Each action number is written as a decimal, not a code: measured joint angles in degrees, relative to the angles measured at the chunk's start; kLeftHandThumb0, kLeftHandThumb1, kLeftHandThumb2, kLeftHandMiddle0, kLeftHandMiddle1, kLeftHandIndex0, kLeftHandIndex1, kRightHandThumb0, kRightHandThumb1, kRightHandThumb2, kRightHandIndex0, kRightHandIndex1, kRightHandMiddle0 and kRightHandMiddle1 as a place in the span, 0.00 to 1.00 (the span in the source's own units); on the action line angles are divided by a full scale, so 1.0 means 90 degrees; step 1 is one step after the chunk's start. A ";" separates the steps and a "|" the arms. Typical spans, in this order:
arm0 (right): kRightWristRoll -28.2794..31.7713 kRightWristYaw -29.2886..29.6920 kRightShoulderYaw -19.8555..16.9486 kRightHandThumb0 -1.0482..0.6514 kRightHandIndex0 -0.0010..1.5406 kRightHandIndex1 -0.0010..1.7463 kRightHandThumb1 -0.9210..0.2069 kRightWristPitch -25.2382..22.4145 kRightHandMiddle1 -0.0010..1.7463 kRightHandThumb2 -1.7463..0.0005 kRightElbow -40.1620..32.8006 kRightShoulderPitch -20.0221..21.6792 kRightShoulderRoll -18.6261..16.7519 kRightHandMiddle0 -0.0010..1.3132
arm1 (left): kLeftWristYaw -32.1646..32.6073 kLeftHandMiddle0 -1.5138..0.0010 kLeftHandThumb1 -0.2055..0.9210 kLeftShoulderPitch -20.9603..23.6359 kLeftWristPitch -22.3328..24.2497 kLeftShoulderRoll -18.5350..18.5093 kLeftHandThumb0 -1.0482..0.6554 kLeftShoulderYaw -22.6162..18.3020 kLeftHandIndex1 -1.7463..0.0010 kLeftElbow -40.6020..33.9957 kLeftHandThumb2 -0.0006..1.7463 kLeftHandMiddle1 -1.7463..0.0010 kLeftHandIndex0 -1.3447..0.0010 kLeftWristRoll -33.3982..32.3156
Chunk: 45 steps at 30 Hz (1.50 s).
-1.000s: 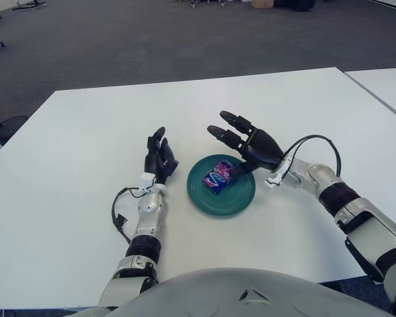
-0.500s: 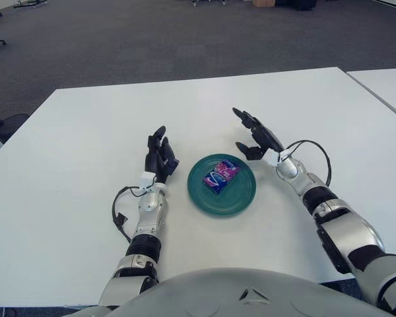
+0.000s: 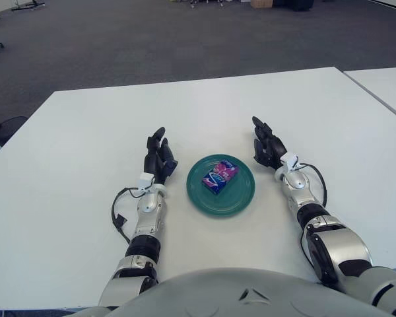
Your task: Put the gum into the plate.
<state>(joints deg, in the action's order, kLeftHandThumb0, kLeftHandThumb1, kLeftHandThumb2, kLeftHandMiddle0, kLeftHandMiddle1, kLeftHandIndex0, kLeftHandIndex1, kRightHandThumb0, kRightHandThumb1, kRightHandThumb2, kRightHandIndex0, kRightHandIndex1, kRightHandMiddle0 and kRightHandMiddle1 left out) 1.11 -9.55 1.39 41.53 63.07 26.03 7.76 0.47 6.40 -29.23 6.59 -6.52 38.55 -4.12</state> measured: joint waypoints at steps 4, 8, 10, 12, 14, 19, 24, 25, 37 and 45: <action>0.0029 0.0000 -0.0135 0.06 0.01 0.01 0.00 -0.0064 0.03 0.44 -0.0042 -0.0015 -0.0076 0.03 | -0.0073 0.80 1.00 -0.0011 0.0039 0.0000 0.11 -0.0014 0.56 -0.0033 0.53 1.00 0.99 -0.0013; 0.0030 -0.0005 -0.0221 0.07 0.02 0.01 0.00 -0.0034 0.04 0.44 -0.0191 -0.0129 -0.0123 0.03 | -0.0161 0.79 1.00 -0.0023 0.0064 0.0000 0.12 -0.0037 0.56 -0.0071 0.52 1.00 0.99 -0.0061; 0.0030 -0.0015 -0.0251 0.07 0.03 0.01 0.00 -0.0021 0.04 0.44 -0.0317 -0.0223 -0.0143 0.04 | -0.0216 0.79 1.00 -0.0032 0.0069 0.0000 0.12 -0.0043 0.55 -0.0097 0.52 1.00 0.99 -0.0117; 0.0028 -0.0014 -0.0269 0.07 0.03 0.01 0.00 -0.0039 0.04 0.43 -0.0415 -0.0283 -0.0164 0.04 | -0.0243 0.79 1.00 -0.0048 0.0075 0.0000 0.12 -0.0047 0.55 -0.0126 0.52 0.99 0.99 -0.0161; 0.0018 0.0006 -0.0277 0.08 0.03 0.01 0.00 -0.0081 0.07 0.42 -0.0514 -0.0377 -0.0172 0.02 | -0.0263 0.78 1.00 -0.0067 0.0089 0.0001 0.12 -0.0049 0.55 -0.0158 0.51 0.99 0.99 -0.0197; -0.0041 0.0156 -0.0261 0.10 0.04 0.00 0.00 -0.0276 0.12 0.40 -0.0719 -0.0534 -0.0206 0.00 | -0.0301 0.78 1.00 -0.0102 0.0118 0.0004 0.13 -0.0058 0.55 -0.0211 0.51 0.99 0.99 -0.0245; -0.0081 0.0292 -0.0253 0.11 0.04 0.00 0.00 -0.0333 0.13 0.40 -0.0746 -0.0551 -0.0235 0.00 | -0.0354 0.78 1.00 -0.0107 0.0129 0.0005 0.13 -0.0080 0.54 -0.0209 0.51 0.99 0.99 -0.0279; -0.0082 0.0309 -0.0254 0.11 0.04 0.00 0.00 -0.0348 0.14 0.40 -0.0745 -0.0552 -0.0239 0.00 | -0.0369 0.78 1.00 -0.0107 0.0129 0.0005 0.13 -0.0087 0.54 -0.0207 0.51 0.99 0.99 -0.0286; -0.0077 0.0338 -0.0266 0.12 0.04 0.00 0.00 -0.0427 0.17 0.40 -0.0736 -0.0553 -0.0257 0.00 | -0.0465 0.81 1.00 -0.0109 0.0127 0.0006 0.15 -0.0104 0.58 -0.0215 0.52 1.00 1.00 -0.0322; -0.0077 0.0380 -0.0280 0.12 0.05 0.00 0.00 -0.0446 0.18 0.41 -0.0740 -0.0557 -0.0267 0.00 | -0.0487 0.82 1.00 -0.0159 0.0139 0.0010 0.15 -0.0101 0.58 -0.0287 0.51 1.00 1.00 -0.0322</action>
<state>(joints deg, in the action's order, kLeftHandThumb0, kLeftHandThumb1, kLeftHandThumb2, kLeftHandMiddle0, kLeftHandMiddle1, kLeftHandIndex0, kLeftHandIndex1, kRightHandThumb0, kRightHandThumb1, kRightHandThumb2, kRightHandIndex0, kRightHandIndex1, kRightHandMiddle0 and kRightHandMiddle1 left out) 0.42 -6.13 -1.13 37.51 56.41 21.02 5.36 -3.91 4.97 -27.98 6.68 -7.44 35.97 -7.01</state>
